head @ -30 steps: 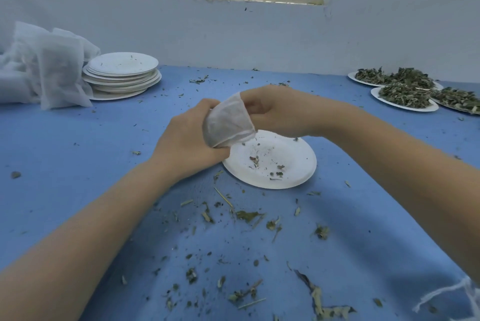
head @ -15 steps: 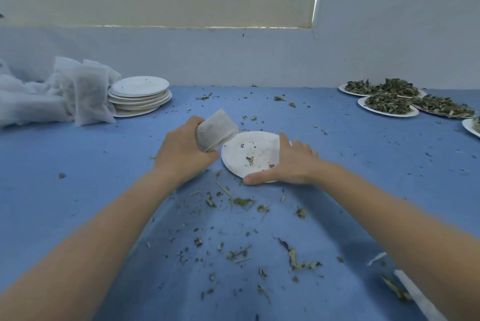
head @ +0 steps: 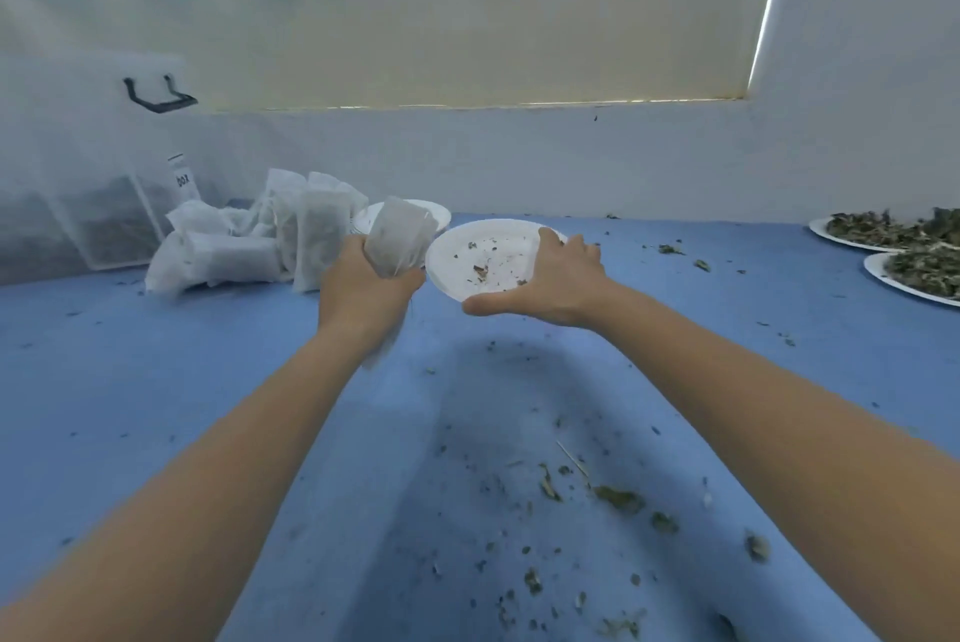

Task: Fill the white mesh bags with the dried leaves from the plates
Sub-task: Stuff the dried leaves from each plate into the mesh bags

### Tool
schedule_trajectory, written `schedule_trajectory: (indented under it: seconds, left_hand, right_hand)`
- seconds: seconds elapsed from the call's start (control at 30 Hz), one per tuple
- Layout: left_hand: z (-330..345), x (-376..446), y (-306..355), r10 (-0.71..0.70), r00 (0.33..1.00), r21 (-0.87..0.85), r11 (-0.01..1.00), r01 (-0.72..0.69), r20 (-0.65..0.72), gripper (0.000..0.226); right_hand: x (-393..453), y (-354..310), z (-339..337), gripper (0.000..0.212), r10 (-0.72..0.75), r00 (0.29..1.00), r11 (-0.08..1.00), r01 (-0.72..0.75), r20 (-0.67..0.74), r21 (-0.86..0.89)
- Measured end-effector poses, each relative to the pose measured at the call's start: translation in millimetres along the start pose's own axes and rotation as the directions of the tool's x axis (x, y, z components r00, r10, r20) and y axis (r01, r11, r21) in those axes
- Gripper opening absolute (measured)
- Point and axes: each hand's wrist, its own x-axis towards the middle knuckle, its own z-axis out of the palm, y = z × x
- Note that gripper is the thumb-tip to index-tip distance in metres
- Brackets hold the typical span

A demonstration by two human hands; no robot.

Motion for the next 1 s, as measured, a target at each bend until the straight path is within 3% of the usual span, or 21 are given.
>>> schedule_trajectory:
  seconds: [0.17,0.33,0.5,0.6,0.7,0.83,1.0]
  left_hand:
    - [-10,66,-18,-0.049,0.997,-0.007,0.999,0.049,-0.062,0.029]
    - [-1,130,-54,-0.122,0.986,0.001,0.992,0.123,-0.115,0.039]
    - [12,177,-89,-0.219,0.971,-0.066,0.975,0.213,-0.094,0.082]
    - [19,195,-103,-0.295,0.951,-0.015,0.955,0.295,-0.091,0.085]
    - [24,203,-116,-0.289,0.951,0.083,0.951,0.299,-0.114,0.086]
    - [21,186,-114,-0.237,0.964,0.17,0.952,0.255,-0.118,0.106]
    - [7,136,-78,-0.154,0.965,0.289,0.933,0.213,-0.213,0.119]
  right_hand:
    - [70,-45,19,0.117,-0.032,0.999,0.999,0.032,0.03,-0.005]
    - [154,-76,50,0.111,-0.011,0.999,0.998,0.014,0.038,-0.068]
    - [227,-99,87,0.115,0.027,0.999,0.993,-0.023,0.033,-0.114]
    - [250,-106,112,0.11,0.047,0.998,0.987,-0.04,0.043,-0.156]
    - [248,-109,125,0.109,0.037,0.999,0.98,-0.032,0.026,-0.194]
    - [214,-109,121,0.09,-0.111,0.992,0.974,0.096,-0.062,-0.205]
    - [140,-105,109,0.079,-0.212,0.977,0.962,0.204,-0.024,-0.18]
